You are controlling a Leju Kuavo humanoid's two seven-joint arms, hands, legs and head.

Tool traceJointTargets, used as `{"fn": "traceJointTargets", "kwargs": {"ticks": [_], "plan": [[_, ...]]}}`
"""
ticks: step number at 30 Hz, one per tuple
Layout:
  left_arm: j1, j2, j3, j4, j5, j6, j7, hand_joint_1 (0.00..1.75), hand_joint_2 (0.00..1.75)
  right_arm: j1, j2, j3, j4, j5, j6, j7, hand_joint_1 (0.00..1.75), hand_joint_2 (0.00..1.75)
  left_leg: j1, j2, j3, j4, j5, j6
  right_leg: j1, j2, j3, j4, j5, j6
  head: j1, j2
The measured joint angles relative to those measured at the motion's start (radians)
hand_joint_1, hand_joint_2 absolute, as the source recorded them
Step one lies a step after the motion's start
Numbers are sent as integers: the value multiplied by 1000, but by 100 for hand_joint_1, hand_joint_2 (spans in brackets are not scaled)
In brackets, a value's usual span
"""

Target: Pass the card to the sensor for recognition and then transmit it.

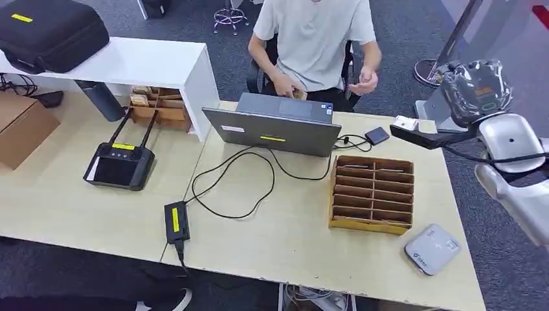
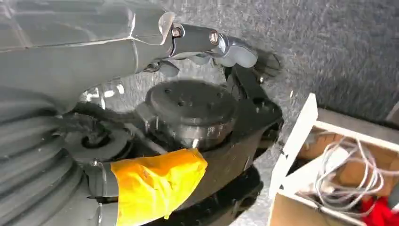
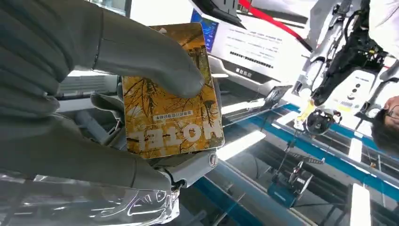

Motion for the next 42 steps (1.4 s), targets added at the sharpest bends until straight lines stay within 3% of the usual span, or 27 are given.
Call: {"fn": "traceJointTargets", "kwargs": {"ticks": [6,14,24,25,26,30,34,42], "plan": [[-13,-3,53,0,-16,-16,4,0,175,19,56,-26,50,39,-26,17,175,175,0,0,0,0,0,0,0,0,0,0,0,0,0,0],[-13,-8,59,0,28,30,37,0,175,25,125,-59,114,66,-37,32,175,175,0,0,0,0,0,0,0,0,0,0,0,0,0,0],[-13,-9,59,0,57,46,37,0,175,32,157,-84,125,75,-25,32,175,175,0,0,0,0,0,0,0,0,0,0,0,0,0,0],[-13,-9,59,0,60,47,36,0,175,33,158,-84,125,75,-22,32,0,175,0,0,0,0,0,0,0,0,0,0,0,0,0,0],[-13,-9,59,0,68,62,32,0,175,34,158,-85,125,75,-19,32,0,175,0,0,0,0,0,0,0,0,0,0,0,0,0,0],[-11,-14,15,0,185,270,-23,0,175,36,158,-92,125,74,-19,27,0,175,-1,0,0,0,0,0,0,0,0,0,0,0,0,0],[-10,-18,-50,0,196,291,-28,0,175,37,159,-101,126,72,-20,14,0,175,0,0,0,0,0,0,0,0,0,0,0,0,0,0],[-5,-18,-80,0,187,288,-20,0,175,38,159,-110,128,72,-19,10,0,175,0,0,0,0,0,0,0,0,0,0,0,0,0,0]]}}
